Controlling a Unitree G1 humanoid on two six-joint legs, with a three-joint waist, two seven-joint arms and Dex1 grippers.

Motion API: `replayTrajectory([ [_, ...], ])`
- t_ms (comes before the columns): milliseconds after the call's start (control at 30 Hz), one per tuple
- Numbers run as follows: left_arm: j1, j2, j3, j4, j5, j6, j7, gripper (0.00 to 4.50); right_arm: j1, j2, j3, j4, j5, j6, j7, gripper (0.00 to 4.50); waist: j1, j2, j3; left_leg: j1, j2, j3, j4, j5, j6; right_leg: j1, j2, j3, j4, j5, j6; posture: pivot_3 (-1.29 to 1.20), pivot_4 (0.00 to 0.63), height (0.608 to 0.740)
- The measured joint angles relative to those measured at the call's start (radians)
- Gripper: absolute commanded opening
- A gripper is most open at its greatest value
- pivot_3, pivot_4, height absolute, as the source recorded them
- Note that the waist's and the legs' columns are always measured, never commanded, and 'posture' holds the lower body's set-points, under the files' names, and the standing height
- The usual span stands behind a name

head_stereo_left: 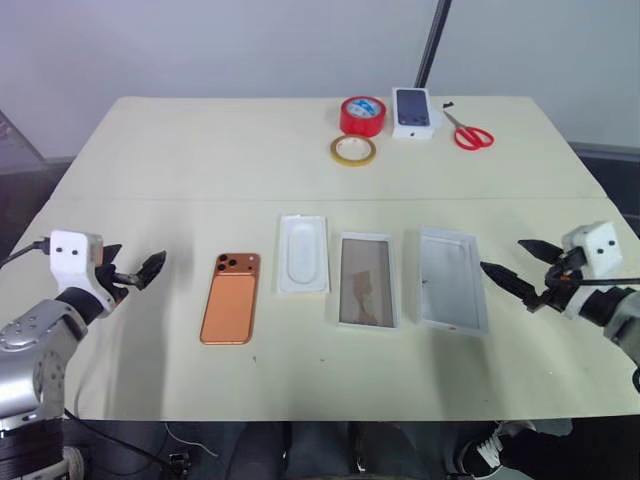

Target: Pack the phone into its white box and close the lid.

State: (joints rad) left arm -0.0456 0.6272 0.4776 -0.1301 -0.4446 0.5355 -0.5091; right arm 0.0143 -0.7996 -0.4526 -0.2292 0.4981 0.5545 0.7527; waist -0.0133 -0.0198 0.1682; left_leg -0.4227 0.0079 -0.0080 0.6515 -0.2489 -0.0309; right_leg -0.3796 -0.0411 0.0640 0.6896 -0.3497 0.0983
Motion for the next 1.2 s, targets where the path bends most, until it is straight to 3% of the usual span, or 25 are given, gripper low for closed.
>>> replayTrajectory([
  [400,-0.011,0.0,-0.03,0.003,-0.003,-0.01,-0.01,4.48,-0.029,-0.001,0.027,-0.007,-0.012,0.005,-0.001,4.5,0.0,0.0,0.0,0.0,0.0,0.0,0.0,0.0,0.0,0.0,0.0,-0.001,0.0,0.0,0.0,0.0,0.15,0.709],
  [567,-0.065,-0.026,-0.076,-0.081,-0.052,0.071,-0.005,4.48,-0.086,-0.003,0.102,-0.093,-0.003,0.055,-0.01,4.5,0.001,0.0,0.0,0.0,0.0,-0.001,0.001,0.0,0.0,0.001,0.0,-0.002,0.0,0.0,0.0,0.0,0.15,0.709],
  [800,-0.229,-0.122,-0.256,-0.235,-0.191,0.385,0.093,4.48,-0.185,0.014,0.282,-0.245,-0.002,0.136,-0.052,4.5,0.002,0.0,0.0,-0.002,-0.001,-0.008,0.003,0.0,0.0,0.003,0.0,-0.009,-0.001,0.0,0.0,0.0,0.15,0.709],
  [1000,-0.482,-0.261,-0.262,-0.146,-0.234,0.73,0.289,4.48,-0.174,0.029,0.324,-0.295,-0.007,0.157,-0.088,4.5,0.004,0.0,0.0,-0.004,-0.003,-0.015,0.009,0.0,0.0,0.006,0.0,-0.015,-0.001,0.0,0.001,0.0,0.15,0.709],
  [1200,-0.576,-0.359,-0.255,-0.055,-0.22,0.953,0.383,4.48,-0.139,0.05,0.326,-0.348,-0.012,0.165,-0.131,4.5,0.001,0.0,0.0,-0.004,-0.003,-0.016,0.009,0.0,0.001,0.006,0.0,-0.016,-0.001,0.0,0.001,0.0,0.15,0.709],
])
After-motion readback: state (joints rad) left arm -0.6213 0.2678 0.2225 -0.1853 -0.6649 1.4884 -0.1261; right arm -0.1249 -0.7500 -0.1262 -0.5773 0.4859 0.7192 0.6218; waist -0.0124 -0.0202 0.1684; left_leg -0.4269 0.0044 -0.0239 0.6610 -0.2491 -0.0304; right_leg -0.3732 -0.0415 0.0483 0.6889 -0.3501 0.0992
